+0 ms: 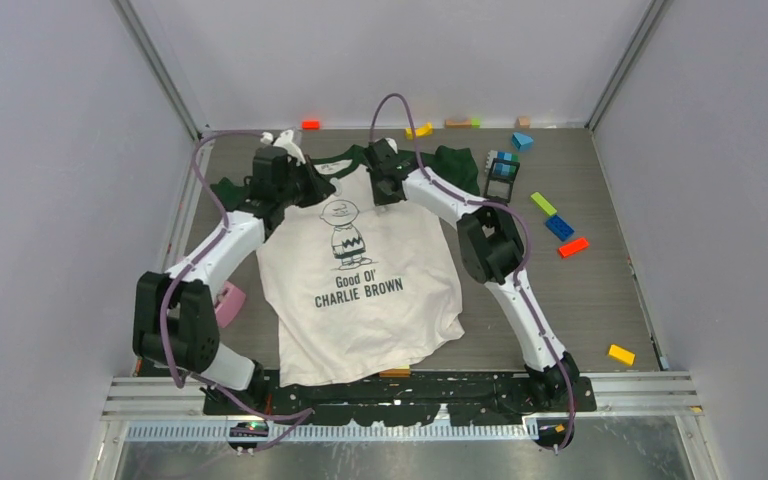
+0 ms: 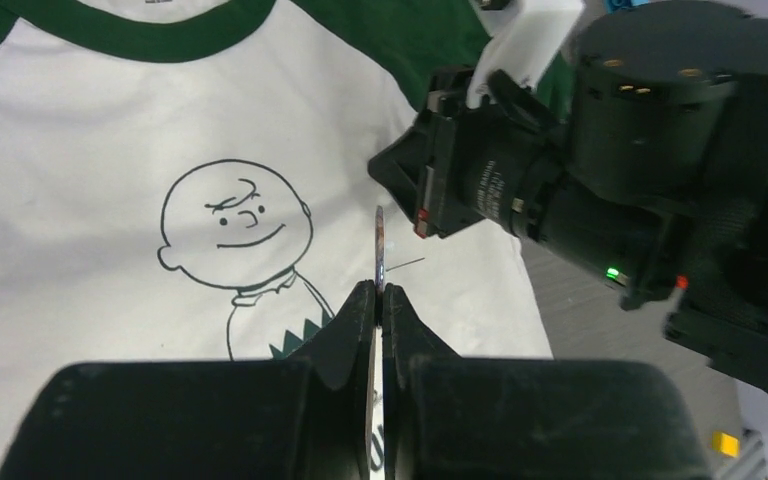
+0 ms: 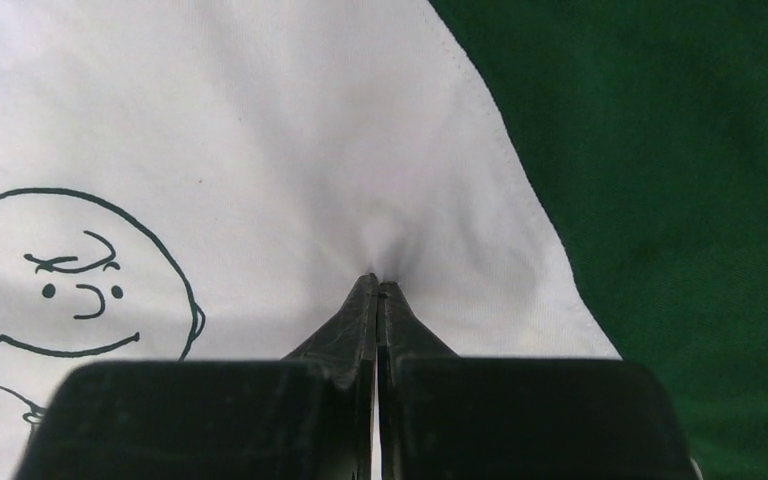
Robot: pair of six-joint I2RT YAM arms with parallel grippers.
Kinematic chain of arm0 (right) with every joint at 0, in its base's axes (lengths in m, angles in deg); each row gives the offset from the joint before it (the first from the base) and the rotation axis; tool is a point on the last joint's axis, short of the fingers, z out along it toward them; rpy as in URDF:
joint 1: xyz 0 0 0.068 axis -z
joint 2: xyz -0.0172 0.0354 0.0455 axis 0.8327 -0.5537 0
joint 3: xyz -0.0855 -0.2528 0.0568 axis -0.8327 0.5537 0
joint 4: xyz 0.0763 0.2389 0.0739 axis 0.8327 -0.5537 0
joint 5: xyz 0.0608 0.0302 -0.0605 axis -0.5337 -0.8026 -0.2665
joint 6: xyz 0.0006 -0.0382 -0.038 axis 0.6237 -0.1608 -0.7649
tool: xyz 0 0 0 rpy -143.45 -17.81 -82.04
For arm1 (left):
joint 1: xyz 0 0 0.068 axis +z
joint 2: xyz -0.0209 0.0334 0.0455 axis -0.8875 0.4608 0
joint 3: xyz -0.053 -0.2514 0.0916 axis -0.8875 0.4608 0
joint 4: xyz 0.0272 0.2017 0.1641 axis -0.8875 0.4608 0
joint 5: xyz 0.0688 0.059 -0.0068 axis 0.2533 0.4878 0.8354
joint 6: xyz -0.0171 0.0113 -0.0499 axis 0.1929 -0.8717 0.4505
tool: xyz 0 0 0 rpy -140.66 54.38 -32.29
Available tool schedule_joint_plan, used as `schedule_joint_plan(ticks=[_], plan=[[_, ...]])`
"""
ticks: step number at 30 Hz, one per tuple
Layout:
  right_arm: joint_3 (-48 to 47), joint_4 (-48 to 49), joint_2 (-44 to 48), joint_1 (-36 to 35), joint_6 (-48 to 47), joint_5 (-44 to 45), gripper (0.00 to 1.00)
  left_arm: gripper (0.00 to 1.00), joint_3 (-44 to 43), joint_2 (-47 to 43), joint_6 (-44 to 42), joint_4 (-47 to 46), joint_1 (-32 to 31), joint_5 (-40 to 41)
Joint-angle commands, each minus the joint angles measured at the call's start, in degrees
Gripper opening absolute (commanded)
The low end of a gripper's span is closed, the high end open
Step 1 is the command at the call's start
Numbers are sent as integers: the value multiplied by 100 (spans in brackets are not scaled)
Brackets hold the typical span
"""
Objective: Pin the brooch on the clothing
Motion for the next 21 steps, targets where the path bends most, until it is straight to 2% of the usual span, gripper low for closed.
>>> schedule_joint_plan(ticks=[1, 4, 10, 13, 21], plan=[[555, 480, 440, 216, 322, -471, 1, 0, 306, 370, 41, -1164, -403, 1402], [1050, 1215, 790, 335, 560, -988, 1, 0, 565, 637, 203, -1823, -533, 1549], [2236, 2632, 1494, 593, 1121, -1908, 1, 0, 112, 1425, -15, -1924, -834, 1555], [2445, 2900, 1636, 653, 1188, -2175, 1, 0, -182, 1769, -117, -1773, -843, 1854], [2930, 3630, 1885, 681, 1375, -2686, 1, 0, -607, 2249, -309, -1532, -1026, 1866]])
